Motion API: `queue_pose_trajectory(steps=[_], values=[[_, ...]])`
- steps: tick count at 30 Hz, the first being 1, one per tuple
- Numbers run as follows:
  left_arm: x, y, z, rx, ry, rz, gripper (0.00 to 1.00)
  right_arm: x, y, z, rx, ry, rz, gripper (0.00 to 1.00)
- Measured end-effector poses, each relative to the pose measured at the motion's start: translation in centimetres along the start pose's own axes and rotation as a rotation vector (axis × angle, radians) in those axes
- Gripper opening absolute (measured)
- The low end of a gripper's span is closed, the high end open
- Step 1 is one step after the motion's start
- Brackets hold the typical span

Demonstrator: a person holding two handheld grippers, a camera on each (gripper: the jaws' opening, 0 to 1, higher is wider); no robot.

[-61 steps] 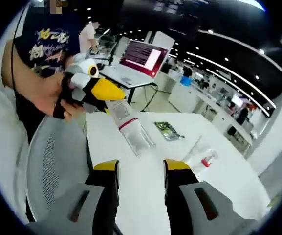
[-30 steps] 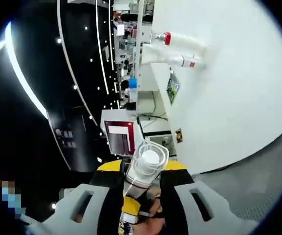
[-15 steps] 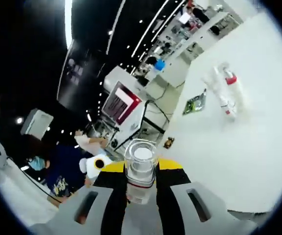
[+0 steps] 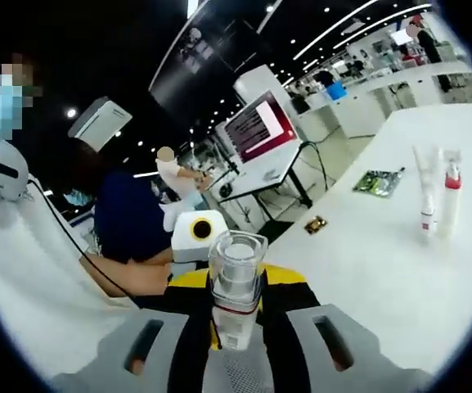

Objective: Arrange the skincare products in the storage area until every visible bottle or jar stands upright without overlapping.

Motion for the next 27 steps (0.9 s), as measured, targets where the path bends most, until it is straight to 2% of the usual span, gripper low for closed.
queue_pose_trajectory(steps=[3, 6, 7, 8, 9, 11, 13, 16, 21, 23, 27], values=[[0.0, 0.0, -0.8, 0.005, 0.051, -0.039, 0.24, -0.1, 0.2, -0.7, -0.01, 0.046, 0.041, 0.22], [0.0, -0.9, -1.2, 0.001, 0.08, -0.14, 0.24, 0.0, 1.3, -1.0, 0.011, 0.078, 0.144, 0.21], [0.0, -1.0, -1.2, -0.001, 0.084, -0.147, 0.23, 0.0, 1.4, -1.0, 0.017, 0.084, 0.153, 0.22], [-0.1, -1.3, -1.7, -0.022, 0.123, -0.168, 0.23, 0.1, 1.8, -1.4, 0.041, 0.113, 0.198, 0.22], [-0.1, -1.3, -1.9, -0.029, 0.136, -0.173, 0.23, 0.2, 1.9, -1.6, 0.041, 0.127, 0.219, 0.22], [-0.3, -2.0, -2.5, -0.064, 0.18, -0.215, 0.23, 0.5, 2.2, -1.4, 0.029, 0.109, 0.264, 0.22], [-0.8, -2.9, -2.7, -0.032, 0.173, -0.289, 0.23, 0.7, 2.7, -0.8, 0.004, 0.063, 0.32, 0.21], [-1.1, -3.3, -2.9, 0.034, 0.142, -0.359, 0.23, 1.3, 2.5, -0.9, -0.009, 0.063, 0.326, 0.23], [-1.1, -4.0, -2.9, 0.162, 0.09, -0.52, 0.23, 1.4, 3.6, -0.7, 0.003, 0.04, 0.433, 0.23], [-1.1, -4.2, -3.0, 0.198, 0.076, -0.554, 0.23, 1.5, 3.7, -0.8, -0.007, 0.046, 0.452, 0.23], [-1.4, -4.2, -3.4, 0.251, 0.076, -0.6, 0.23, 1.6, 3.8, -1.1, 0.04, 0.086, 0.456, 0.22]])
Point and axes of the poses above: the point that each gripper's makers call its tool centre point, and the gripper's own axes: x roughly forward along the fingers, y roughly to its right, z roughly out of its underside, the point moved 2 cm from there along -x, roughly backward along the fingers, and after that the axes turned 1 degree about -x, right-handed, at the moved point
